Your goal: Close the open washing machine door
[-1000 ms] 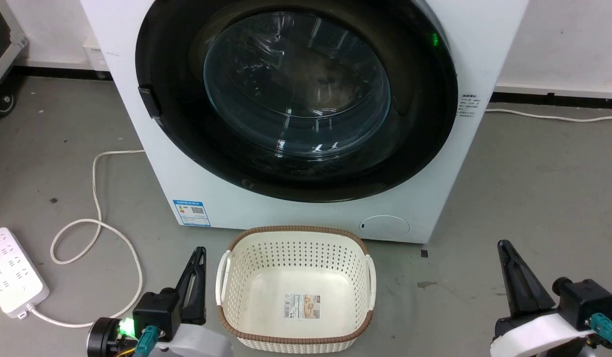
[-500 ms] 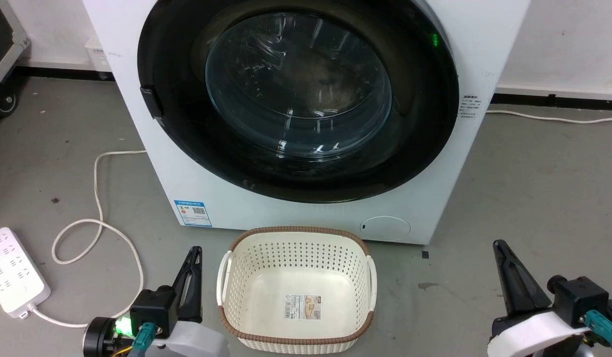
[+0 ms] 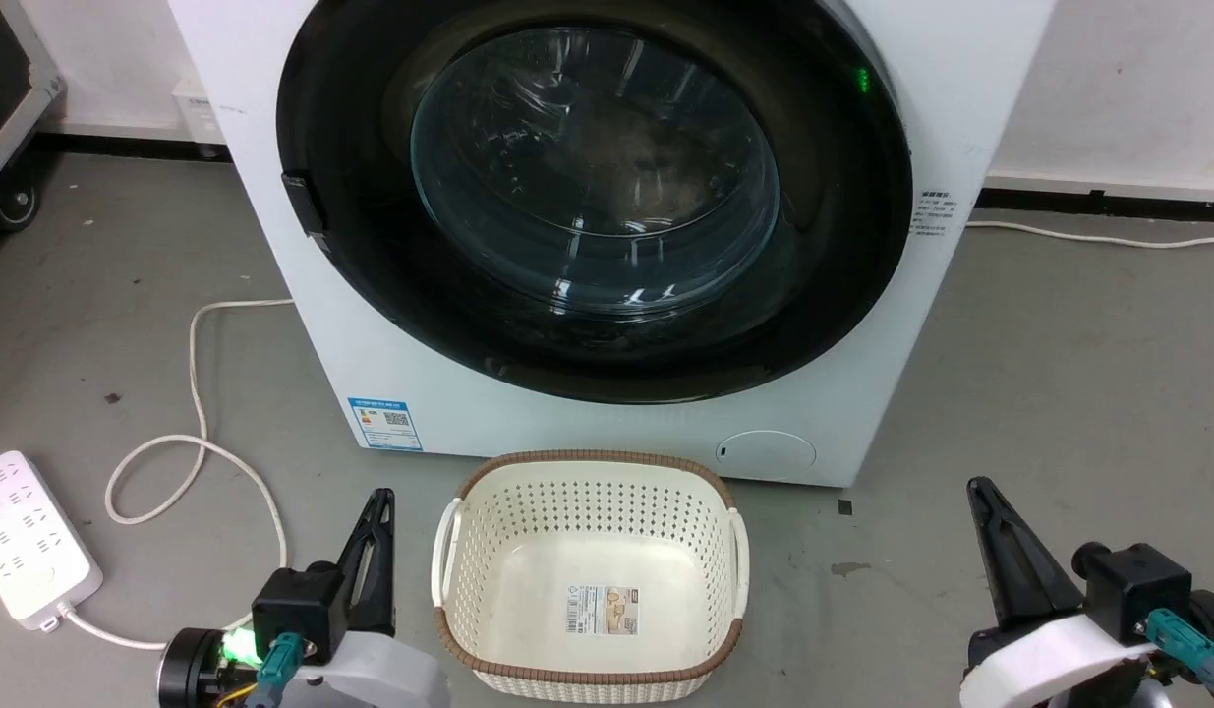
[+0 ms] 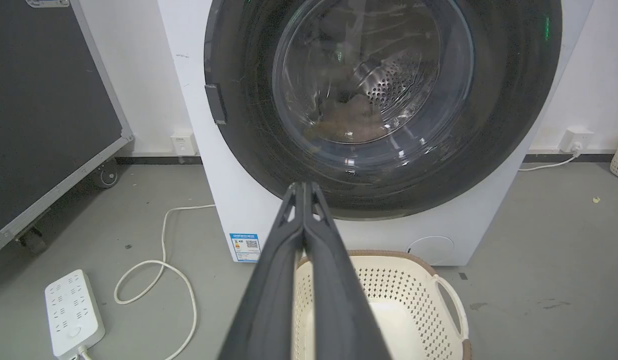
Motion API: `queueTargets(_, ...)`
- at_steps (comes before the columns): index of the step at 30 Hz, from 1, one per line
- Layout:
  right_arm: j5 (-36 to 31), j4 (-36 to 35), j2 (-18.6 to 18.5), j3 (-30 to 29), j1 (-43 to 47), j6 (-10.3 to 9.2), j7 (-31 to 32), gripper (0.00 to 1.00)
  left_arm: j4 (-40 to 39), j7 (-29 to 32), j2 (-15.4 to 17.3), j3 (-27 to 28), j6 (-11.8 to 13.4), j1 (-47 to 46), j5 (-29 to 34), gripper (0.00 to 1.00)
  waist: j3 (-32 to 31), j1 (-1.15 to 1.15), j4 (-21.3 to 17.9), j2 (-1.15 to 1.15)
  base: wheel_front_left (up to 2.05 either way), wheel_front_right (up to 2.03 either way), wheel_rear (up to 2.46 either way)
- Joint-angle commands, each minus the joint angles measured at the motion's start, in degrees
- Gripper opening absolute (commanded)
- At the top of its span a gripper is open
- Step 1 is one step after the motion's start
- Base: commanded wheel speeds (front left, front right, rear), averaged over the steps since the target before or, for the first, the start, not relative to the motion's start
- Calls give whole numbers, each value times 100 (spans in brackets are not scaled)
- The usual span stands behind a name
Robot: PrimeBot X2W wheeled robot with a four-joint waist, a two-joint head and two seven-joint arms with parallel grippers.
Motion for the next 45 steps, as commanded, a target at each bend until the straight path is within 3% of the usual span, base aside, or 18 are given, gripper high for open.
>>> queueTargets(1, -36, -52, 31, 18, 19, -2, 24, 0, -32, 33, -13, 29, -11, -16, 51, 0, -1, 0, 2, 0, 0, 0, 0)
queueTargets(45, -232, -278, 72, 208, 31, -4, 553, 0, -192, 560, -63, 323, -78, -26, 193, 0, -50, -1, 59, 0, 0, 0, 0)
